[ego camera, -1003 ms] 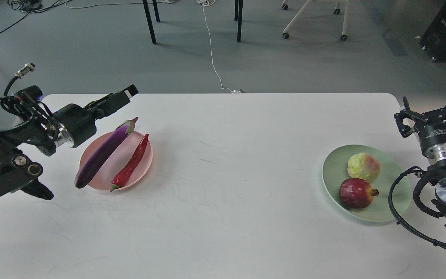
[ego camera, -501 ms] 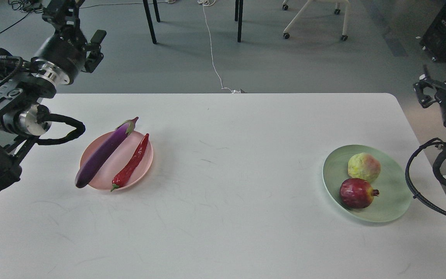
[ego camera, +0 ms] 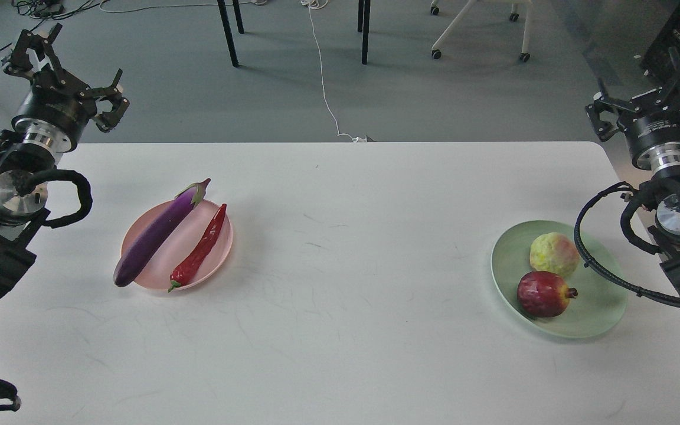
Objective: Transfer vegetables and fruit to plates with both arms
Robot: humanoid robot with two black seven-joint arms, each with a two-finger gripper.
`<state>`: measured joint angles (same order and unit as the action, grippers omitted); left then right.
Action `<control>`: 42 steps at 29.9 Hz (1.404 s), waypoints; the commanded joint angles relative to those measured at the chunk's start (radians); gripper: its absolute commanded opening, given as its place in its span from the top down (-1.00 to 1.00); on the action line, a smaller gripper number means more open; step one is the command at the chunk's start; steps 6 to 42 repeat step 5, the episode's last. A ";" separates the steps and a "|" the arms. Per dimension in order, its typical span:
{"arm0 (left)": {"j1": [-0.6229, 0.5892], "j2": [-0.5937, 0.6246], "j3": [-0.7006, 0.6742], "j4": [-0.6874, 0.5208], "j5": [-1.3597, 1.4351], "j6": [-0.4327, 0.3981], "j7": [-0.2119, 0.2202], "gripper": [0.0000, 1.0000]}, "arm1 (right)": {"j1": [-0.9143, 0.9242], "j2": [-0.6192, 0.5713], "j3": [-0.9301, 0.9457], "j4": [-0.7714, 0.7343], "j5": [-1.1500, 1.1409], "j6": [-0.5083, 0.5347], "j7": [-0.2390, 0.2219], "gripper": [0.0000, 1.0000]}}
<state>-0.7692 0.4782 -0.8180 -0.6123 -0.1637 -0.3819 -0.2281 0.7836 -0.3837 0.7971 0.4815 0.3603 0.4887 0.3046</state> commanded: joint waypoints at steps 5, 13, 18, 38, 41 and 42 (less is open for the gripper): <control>0.007 -0.032 0.000 0.008 -0.019 -0.023 0.001 -0.96 | 0.008 0.000 -0.013 0.005 -0.001 0.000 -0.005 -0.99; 0.007 -0.032 0.000 0.008 -0.019 -0.023 0.001 -0.96 | 0.008 0.000 -0.013 0.005 -0.001 0.000 -0.005 -0.99; 0.007 -0.032 0.000 0.008 -0.019 -0.023 0.001 -0.96 | 0.008 0.000 -0.013 0.005 -0.001 0.000 -0.005 -0.99; 0.007 -0.032 0.000 0.008 -0.019 -0.023 0.001 -0.96 | 0.008 0.000 -0.013 0.005 -0.001 0.000 -0.005 -0.99; 0.007 -0.032 0.000 0.008 -0.019 -0.023 0.001 -0.96 | 0.008 0.000 -0.013 0.005 -0.001 0.000 -0.005 -0.99; 0.007 -0.032 0.000 0.008 -0.019 -0.023 0.001 -0.96 | 0.008 0.000 -0.013 0.005 -0.001 0.000 -0.005 -0.99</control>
